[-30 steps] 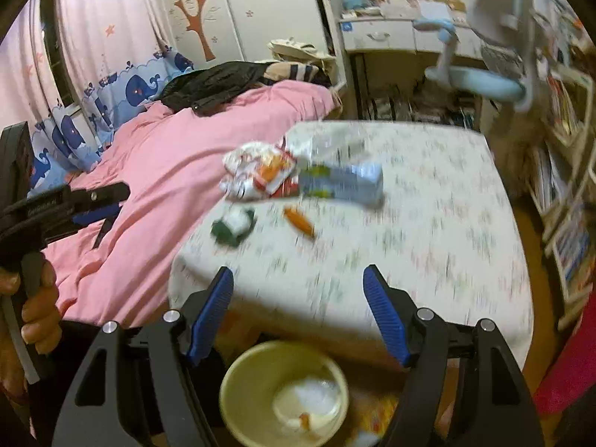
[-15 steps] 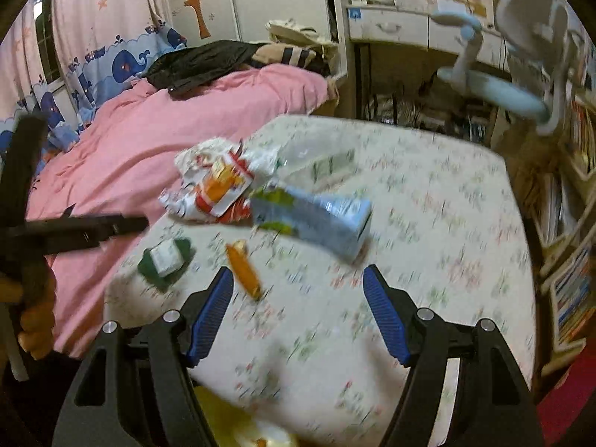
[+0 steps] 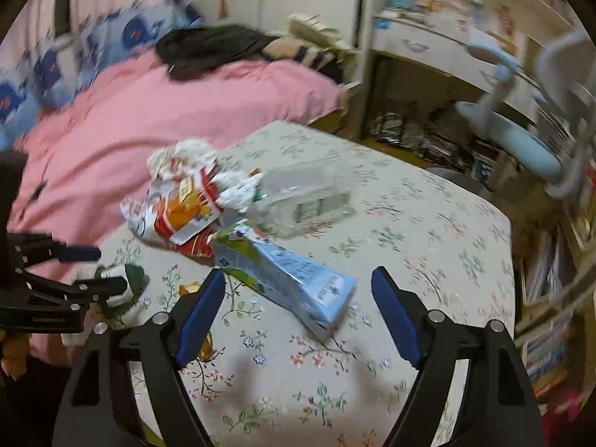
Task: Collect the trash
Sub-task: 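Grasp the green sock with the left tool while the right tool grasps the blue milk carton, then drop the carton into the yellow bowl with the right tool while the left holds the sock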
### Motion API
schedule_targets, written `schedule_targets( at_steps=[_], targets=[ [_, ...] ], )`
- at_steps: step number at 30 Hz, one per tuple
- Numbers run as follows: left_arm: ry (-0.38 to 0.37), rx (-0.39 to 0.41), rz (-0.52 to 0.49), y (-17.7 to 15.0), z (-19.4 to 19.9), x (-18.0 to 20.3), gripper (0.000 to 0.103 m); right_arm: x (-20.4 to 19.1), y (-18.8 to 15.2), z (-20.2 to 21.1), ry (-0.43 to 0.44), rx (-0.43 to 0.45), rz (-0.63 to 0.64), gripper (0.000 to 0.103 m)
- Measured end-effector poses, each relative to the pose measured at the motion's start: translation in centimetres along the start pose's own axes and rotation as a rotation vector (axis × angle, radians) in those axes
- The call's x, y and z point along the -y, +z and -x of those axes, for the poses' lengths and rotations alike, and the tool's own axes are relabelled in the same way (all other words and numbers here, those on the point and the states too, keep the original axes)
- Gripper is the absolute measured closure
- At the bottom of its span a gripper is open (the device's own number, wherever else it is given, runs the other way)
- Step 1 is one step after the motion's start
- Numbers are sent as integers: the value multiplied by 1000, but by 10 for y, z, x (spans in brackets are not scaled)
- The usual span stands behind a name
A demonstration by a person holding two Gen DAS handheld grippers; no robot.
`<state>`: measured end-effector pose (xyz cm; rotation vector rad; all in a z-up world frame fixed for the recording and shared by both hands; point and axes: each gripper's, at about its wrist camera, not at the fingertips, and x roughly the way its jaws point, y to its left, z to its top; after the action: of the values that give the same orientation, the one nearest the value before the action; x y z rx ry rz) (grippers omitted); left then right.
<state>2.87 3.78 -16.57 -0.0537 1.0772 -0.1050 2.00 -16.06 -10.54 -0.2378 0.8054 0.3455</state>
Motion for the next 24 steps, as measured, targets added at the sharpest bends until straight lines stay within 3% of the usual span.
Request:
schedule_targets(
  at_steps=[7, 11, 14, 15, 16, 18, 22, 24],
  targets=[
    [42, -52, -39, -2, -14, 5, 42, -25, 9, -47, -35, -152, 186, 24],
    [48, -55, -66, -4, -15, 11, 42, -21, 8, -62, -36, -226, 208, 25],
    [65, -62, -88, -6, -17, 16, 42, -13, 3, -66, -37, -275, 195, 44],
    [64, -63, -91, -6, -17, 17, 42, -7, 0, -65, -31, -294, 170, 56],
    [63, -60, -92, -7, -17, 18, 43, -3, -2, -64, -16, -304, 143, 58],
    [45, -60, -90, -7, -16, 18, 56, 7, -11, -57, -6, -308, 82, 60],
    [-23, -52, -56, -6, -14, 14, 66, 32, -33, -36, 9, -276, -87, 60],
    [-66, -39, -24, -6, -10, 11, 68, 53, -48, -22, 58, -248, -240, 61]
  ],
)
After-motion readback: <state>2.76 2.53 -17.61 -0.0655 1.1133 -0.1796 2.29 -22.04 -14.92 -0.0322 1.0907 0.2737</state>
